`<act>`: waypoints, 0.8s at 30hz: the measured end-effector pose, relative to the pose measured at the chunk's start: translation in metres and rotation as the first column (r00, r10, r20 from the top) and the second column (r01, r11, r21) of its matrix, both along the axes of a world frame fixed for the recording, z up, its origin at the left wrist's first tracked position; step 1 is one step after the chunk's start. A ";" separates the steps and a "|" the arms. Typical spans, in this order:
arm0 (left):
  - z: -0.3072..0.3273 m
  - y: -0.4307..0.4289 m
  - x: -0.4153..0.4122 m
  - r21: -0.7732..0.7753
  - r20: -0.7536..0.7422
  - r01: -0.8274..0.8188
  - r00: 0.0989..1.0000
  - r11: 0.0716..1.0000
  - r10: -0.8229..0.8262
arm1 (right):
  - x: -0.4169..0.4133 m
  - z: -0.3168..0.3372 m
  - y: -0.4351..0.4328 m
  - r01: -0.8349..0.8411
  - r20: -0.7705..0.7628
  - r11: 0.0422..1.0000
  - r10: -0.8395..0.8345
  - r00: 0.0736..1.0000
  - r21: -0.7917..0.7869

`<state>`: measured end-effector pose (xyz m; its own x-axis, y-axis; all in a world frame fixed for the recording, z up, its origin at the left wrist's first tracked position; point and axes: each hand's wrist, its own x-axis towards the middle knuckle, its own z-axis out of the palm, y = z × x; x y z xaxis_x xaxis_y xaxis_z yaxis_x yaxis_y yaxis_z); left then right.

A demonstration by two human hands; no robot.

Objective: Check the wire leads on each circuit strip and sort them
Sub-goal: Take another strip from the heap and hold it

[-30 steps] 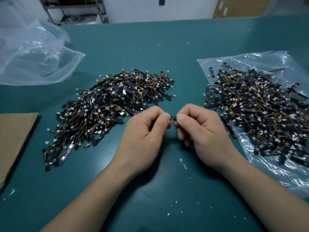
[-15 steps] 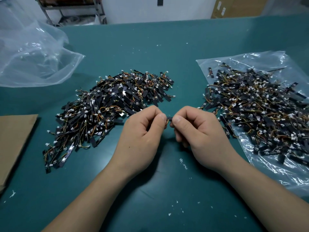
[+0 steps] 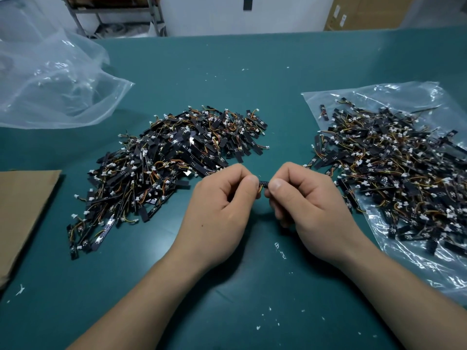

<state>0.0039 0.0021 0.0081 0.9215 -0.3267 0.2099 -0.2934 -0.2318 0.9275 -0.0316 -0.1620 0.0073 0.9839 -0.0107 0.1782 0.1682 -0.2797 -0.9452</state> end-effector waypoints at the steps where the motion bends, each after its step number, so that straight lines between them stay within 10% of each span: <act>1: 0.000 0.000 0.000 -0.009 -0.002 0.007 1.000 1.000 -0.007 | 0.000 0.000 0.000 -0.012 -0.002 1.000 0.012 1.000 0.022; 14: 0.002 0.001 -0.002 -0.057 0.129 -0.151 0.979 0.987 0.157 | 0.000 -0.003 0.001 0.033 0.078 0.988 -0.045 0.996 0.153; 18: 0.001 0.009 0.003 0.347 0.455 -0.446 0.849 0.825 0.268 | 0.003 0.003 -0.003 0.187 0.012 0.930 -0.201 0.979 0.315; 24: -0.008 0.008 0.002 0.601 0.367 -0.322 0.924 0.732 0.106 | 0.000 -0.002 0.005 0.024 0.006 0.996 -0.023 1.000 -0.082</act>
